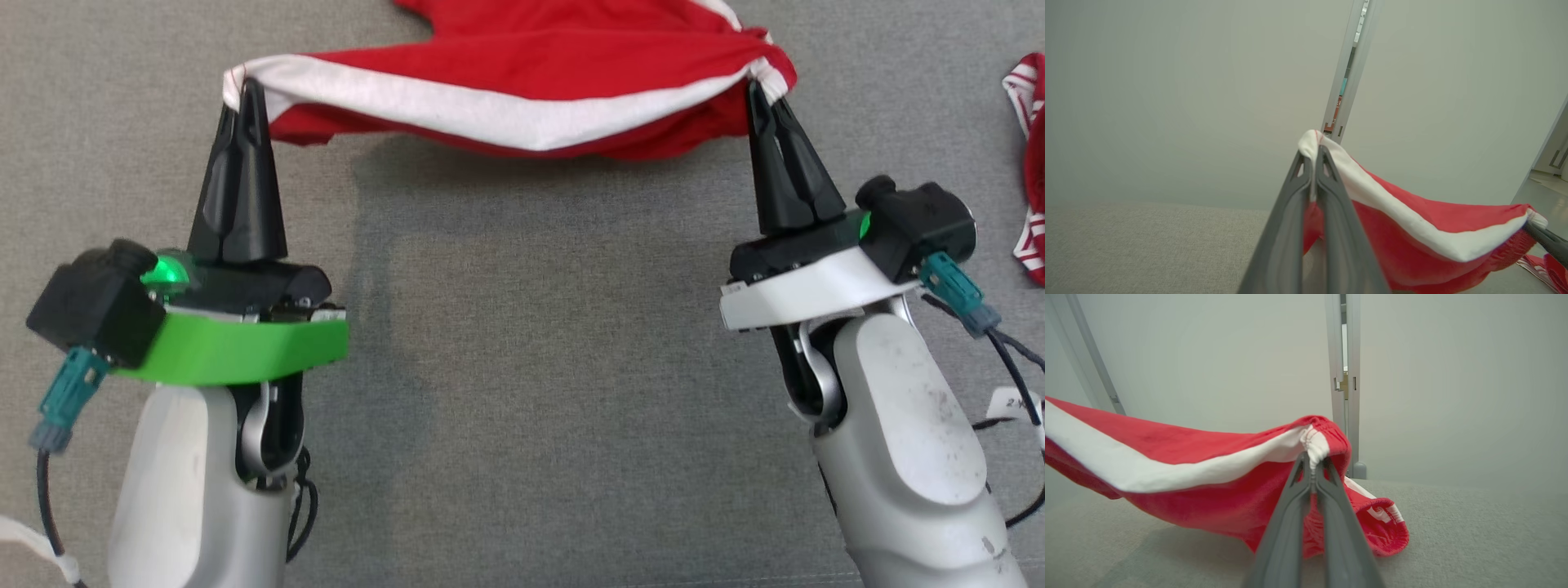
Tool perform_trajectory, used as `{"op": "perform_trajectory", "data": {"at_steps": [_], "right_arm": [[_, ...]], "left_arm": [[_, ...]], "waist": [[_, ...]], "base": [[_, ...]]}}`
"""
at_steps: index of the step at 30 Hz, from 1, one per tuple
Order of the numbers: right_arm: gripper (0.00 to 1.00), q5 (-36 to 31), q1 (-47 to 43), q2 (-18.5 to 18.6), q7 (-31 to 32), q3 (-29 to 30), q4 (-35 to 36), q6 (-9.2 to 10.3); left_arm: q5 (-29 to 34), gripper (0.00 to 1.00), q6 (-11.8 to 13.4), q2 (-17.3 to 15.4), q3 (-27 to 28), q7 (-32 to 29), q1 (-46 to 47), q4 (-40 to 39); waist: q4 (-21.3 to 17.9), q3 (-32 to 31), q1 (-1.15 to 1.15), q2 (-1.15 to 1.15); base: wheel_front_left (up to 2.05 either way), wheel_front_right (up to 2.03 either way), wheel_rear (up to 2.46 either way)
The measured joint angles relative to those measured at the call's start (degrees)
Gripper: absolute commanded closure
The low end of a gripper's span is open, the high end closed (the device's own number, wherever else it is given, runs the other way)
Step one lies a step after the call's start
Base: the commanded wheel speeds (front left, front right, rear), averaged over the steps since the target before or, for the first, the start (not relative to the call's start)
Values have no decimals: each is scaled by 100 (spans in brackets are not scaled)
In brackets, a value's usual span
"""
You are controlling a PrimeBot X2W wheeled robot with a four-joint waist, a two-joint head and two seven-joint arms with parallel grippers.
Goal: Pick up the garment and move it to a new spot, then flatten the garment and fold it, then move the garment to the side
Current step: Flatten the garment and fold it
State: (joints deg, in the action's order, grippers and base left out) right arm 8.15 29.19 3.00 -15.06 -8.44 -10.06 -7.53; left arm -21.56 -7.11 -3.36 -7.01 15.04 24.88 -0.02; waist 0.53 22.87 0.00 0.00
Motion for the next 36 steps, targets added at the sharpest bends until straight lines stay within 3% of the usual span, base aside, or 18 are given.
{"op": "perform_trajectory", "data": {"at_steps": [8,15,19,27,36], "right_arm": [[100,186,-1273,-4,0,29,738,0],[100,194,-2556,9,-1,108,1513,0],[100,231,-3201,0,34,13,1684,-1],[100,453,-3264,-11,42,-121,1151,0],[100,888,-2420,-14,13,70,57,0]], "left_arm": [[18,100,-16,38,-78,0,-1429,-957],[45,100,270,47,-378,0,-2619,-1797],[14,100,368,45,-434,-113,-3020,-1868],[-53,100,398,-38,-354,-158,-2952,-1004],[-51,100,148,-302,-403,-211,-1301,549]], "waist": [[-11,-737,0,0],[-88,-1374,0,0],[-177,-1561,-1,0],[-323,-1364,0,0],[-434,-939,0,0]], "base": [[0,0,0],[0,0,0],[0,0,0],[0,0,0],[0,0,0]]}}
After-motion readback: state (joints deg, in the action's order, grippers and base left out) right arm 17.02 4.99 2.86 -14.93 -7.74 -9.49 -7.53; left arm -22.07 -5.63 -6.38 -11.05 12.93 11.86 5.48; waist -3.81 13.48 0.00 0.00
